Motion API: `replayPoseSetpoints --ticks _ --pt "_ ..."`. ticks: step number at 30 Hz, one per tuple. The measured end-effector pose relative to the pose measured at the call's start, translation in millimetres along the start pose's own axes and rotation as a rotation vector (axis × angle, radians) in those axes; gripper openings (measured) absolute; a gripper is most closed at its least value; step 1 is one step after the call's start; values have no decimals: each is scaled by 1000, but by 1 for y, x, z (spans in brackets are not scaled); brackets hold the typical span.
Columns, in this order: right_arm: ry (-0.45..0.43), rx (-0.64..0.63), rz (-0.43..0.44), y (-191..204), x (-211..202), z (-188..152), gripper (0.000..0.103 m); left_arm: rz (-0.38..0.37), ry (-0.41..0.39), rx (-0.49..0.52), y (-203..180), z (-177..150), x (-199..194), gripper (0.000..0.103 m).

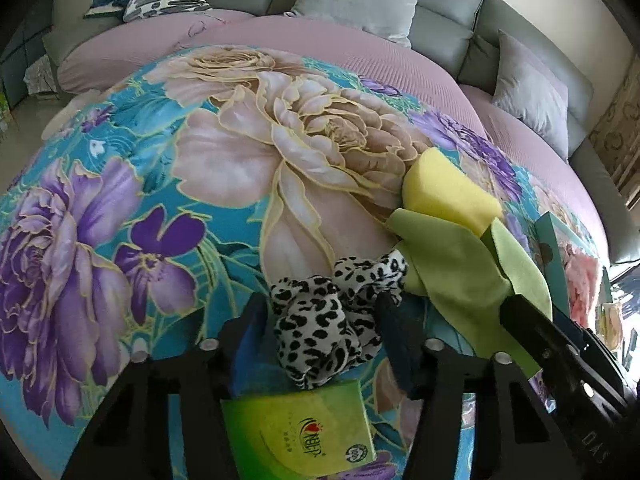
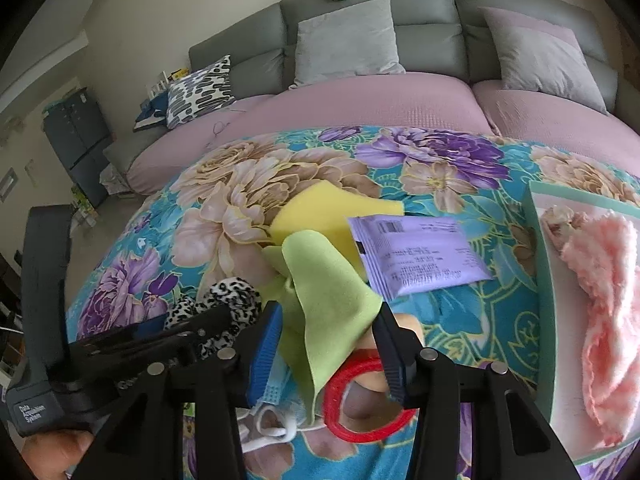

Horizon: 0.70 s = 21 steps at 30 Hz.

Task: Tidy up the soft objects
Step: 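Grasp the green microfiber cloth with the right tool while the left grasps the leopard scrunchie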

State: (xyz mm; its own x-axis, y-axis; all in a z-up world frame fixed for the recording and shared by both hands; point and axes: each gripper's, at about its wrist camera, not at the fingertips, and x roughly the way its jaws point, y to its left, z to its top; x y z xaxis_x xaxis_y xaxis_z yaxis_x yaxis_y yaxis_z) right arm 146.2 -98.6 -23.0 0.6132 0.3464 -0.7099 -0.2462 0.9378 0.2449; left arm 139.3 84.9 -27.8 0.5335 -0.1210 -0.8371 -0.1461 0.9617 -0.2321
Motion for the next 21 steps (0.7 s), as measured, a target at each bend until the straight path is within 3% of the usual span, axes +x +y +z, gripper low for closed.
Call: replayPoseSetpoints --ticks 8,13,21 --pt "16 -5 2 7 11 2 49 -20 6 -7 5 0 2 44" --pt "24 -3 0 10 18 3 49 -44 13 -35 12 -1 5 43" --pt "37 0 -9 10 27 3 35 -52 24 -33 14 -1 8 45"
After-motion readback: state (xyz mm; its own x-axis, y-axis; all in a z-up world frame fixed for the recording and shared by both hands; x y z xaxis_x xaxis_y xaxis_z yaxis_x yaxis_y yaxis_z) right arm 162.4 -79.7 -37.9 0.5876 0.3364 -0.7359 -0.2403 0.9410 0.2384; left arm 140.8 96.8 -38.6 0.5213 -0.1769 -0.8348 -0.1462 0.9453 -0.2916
